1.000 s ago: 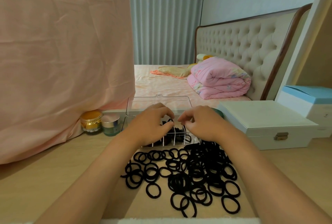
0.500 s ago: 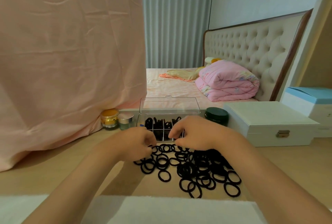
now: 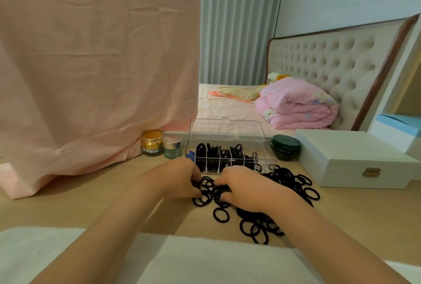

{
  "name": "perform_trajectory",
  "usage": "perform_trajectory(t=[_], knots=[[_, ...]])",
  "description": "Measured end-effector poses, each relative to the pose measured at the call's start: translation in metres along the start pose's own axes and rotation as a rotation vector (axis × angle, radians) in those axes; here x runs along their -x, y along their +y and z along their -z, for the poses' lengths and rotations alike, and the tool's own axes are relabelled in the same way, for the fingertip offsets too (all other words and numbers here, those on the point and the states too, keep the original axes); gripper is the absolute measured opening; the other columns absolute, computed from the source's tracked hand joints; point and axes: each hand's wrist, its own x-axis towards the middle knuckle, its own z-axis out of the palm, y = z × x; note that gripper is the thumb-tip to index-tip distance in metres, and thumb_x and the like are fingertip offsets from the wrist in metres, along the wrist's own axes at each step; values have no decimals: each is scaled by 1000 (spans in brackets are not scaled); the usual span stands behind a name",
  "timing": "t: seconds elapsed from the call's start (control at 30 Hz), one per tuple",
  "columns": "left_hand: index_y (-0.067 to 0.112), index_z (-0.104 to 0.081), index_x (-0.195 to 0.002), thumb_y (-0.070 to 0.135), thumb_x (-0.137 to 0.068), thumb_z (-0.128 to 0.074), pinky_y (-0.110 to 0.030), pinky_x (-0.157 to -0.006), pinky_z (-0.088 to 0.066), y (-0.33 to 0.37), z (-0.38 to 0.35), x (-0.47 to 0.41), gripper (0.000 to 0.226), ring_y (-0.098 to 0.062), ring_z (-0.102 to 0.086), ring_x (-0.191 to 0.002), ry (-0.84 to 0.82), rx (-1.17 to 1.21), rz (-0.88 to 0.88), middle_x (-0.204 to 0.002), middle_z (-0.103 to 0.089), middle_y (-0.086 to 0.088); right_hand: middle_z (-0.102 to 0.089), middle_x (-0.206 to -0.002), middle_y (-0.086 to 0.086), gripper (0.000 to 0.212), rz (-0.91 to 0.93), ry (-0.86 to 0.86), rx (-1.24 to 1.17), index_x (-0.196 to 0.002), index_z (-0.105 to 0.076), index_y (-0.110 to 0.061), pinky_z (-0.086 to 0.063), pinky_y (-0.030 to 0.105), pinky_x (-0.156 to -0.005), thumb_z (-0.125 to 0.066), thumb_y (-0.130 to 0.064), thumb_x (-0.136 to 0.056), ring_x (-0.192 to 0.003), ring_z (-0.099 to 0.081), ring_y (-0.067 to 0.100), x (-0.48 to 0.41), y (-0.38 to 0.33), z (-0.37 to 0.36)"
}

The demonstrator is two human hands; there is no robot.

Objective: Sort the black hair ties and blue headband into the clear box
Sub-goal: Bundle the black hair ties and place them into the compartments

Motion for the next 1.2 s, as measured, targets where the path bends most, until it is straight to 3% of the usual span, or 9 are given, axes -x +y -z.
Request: perform_trajectory(t=[0.17, 0.3, 0.5, 0.6, 0.77, 0.87, 0.97, 1.07, 1.2], knots=[[33, -59, -124, 34, -88, -68, -29, -94, -51, -7, 15, 4, 37, -9, -59, -105, -33, 123, 47, -115, -61, 13, -53, -140, -7, 58, -22, 102, -76, -146, -50, -32, -45, 33, -108, -70, -39, -92, -128, -52, 13, 7, 10, 10], [32, -65, -113, 33, -84, -72, -28, -87, -53, -8, 12, 4, 29, -12, -61, -98, -94, 48, 69, -105, -62, 12, -59, -127, -5, 46, -50, 59, -10, -136, -61, -26, -50, 30, -99, -66, -43, -94, -118, -57, 15, 6, 5, 5], [21, -75, -110, 23, -91, -67, -28, -81, -54, 1, 9, 1, 21, -19, -66, -97, -49, -84, 60, -106, -70, 0, -67, -127, -7, 35, -60, 21, 32, -130, -66, -32, -52, 34, -101, -64, -25, -96, -113, -63, 14, -1, 0, 3], [21, -76, -104, 26, -93, -65, -29, -78, -55, -2, 9, 2, 17, -17, -66, -91, -27, -56, 42, -100, -71, 1, -68, -116, -11, 36, -51, -2, 3, -127, -68, -32, -54, 29, -96, -66, -21, -93, -103, -63, 9, 4, -1, 4], [24, -66, -84, 27, -95, -63, -18, -55, -46, -7, 14, 6, 12, -6, -60, -65, 81, 256, 81, -78, -67, 7, -70, -96, -15, 31, -37, 65, -336, -116, -74, -32, -51, 12, -66, -67, -17, -90, -70, -62, -4, 15, 6, 19], [21, -68, -91, 26, -95, -63, -19, -55, -54, -1, 13, 3, 8, -11, -71, -73, 132, 494, 131, -85, -72, 0, -79, -92, -4, 29, -27, 166, -802, -104, -79, -32, -61, 31, -79, -66, -9, -91, -86, -75, 19, 23, 5, 32], [13, -72, -100, 26, -92, -69, -22, -64, -59, 11, 7, 2, 16, -10, -74, -79, 103, 720, 139, -94, -76, -4, -79, -96, 6, 26, -3, 174, -1185, -103, -78, -20, -61, 36, -83, -64, 0, -94, -89, -76, 23, 22, -1, 31], [10, -75, -105, 22, -89, -74, -29, -75, -61, 18, 5, 3, 19, -15, -75, -87, -40, 957, 73, -101, -77, -10, -78, -96, 9, 19, -76, 238, -1213, -106, -75, -13, -63, 36, -76, -68, -2, -92, -80, -76, 20, 17, -4, 22], [6, -72, -114, 15, -96, -60, -37, -85, -59, 15, 7, 5, 23, -23, -72, -101, -181, 1199, 11, -106, -71, -17, -77, -94, 8, 21, -208, 371, -1125, -107, -71, -13, -61, 31, -62, -77, -11, -87, -60, -72, 16, 11, -3, 14]])
